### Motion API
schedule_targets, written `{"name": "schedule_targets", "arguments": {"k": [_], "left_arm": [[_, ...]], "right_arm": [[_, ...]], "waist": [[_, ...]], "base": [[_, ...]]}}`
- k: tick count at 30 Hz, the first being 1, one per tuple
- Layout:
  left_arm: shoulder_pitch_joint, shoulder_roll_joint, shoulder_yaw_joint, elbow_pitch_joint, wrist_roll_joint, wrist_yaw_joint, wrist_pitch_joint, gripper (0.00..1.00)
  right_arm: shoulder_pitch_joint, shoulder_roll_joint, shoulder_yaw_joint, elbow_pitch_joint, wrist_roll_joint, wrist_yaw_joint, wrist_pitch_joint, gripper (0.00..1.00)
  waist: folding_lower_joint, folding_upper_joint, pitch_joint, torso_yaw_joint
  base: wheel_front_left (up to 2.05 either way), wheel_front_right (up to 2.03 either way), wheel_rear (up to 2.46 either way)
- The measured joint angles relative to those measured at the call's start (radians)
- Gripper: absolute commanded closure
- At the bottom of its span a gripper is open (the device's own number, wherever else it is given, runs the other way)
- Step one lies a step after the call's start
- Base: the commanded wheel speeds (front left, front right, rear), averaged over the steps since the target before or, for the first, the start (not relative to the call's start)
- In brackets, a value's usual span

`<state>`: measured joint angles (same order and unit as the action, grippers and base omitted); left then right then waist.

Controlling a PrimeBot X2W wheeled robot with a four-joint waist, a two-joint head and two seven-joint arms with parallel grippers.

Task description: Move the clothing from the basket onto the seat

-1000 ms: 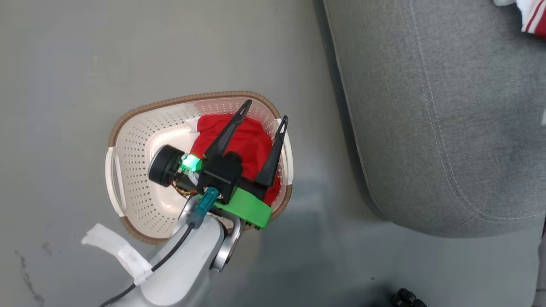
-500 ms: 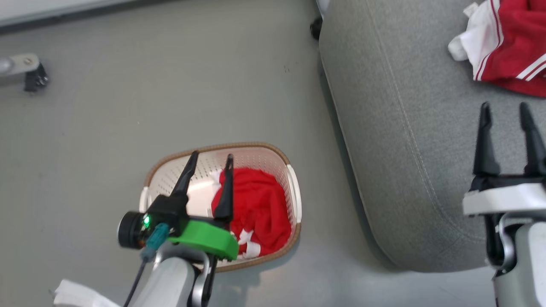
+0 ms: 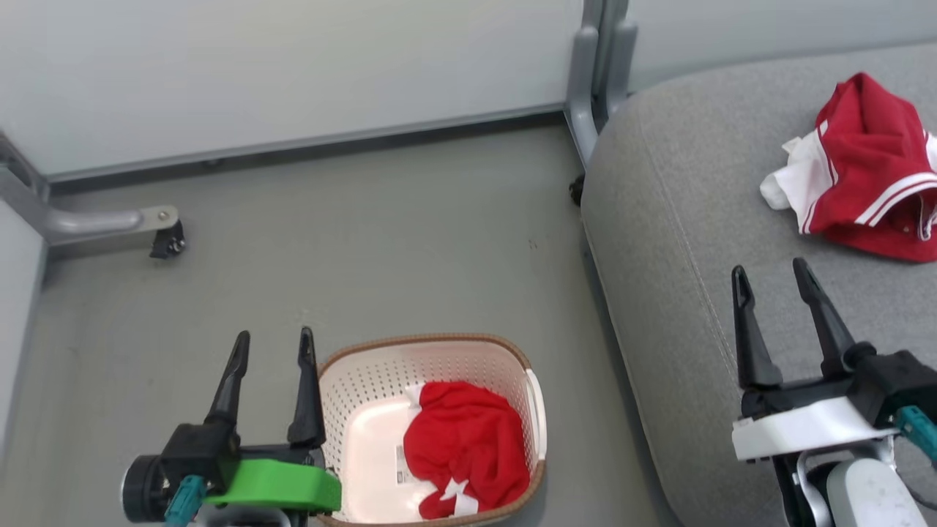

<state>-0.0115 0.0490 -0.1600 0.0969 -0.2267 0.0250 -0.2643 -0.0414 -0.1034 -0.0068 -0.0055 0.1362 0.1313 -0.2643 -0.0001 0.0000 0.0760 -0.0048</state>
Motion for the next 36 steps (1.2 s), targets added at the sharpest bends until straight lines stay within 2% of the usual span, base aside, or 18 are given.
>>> {"name": "schedule_targets", "arguments": {"k": [5,13,36], "left_arm": [[0.058,0.0,0.018,-0.051,-0.022,-0.011,0.0,0.0],[0.101,0.0,0.007,-0.032,0.011,-0.029,0.0,0.0],[0.1,0.0,-0.01,-0.021,0.035,-0.031,0.0,0.0]], "right_arm": [[0.064,0.023,0.007,0.0,-0.022,0.0,0.0,0.0],[0.114,0.033,0.073,0.039,-0.029,0.0,0.0,0.0],[0.117,0.034,0.066,0.051,-0.039,0.0,0.0,0.0]], "waist": [[0.0,0.0,-0.056,0.025],[0.0,0.0,-0.107,0.034],[0.0,0.0,-0.096,0.029]], "base": [[0.0,0.0,0.0],[0.0,0.0,0.0],[0.0,0.0,0.0]]}}
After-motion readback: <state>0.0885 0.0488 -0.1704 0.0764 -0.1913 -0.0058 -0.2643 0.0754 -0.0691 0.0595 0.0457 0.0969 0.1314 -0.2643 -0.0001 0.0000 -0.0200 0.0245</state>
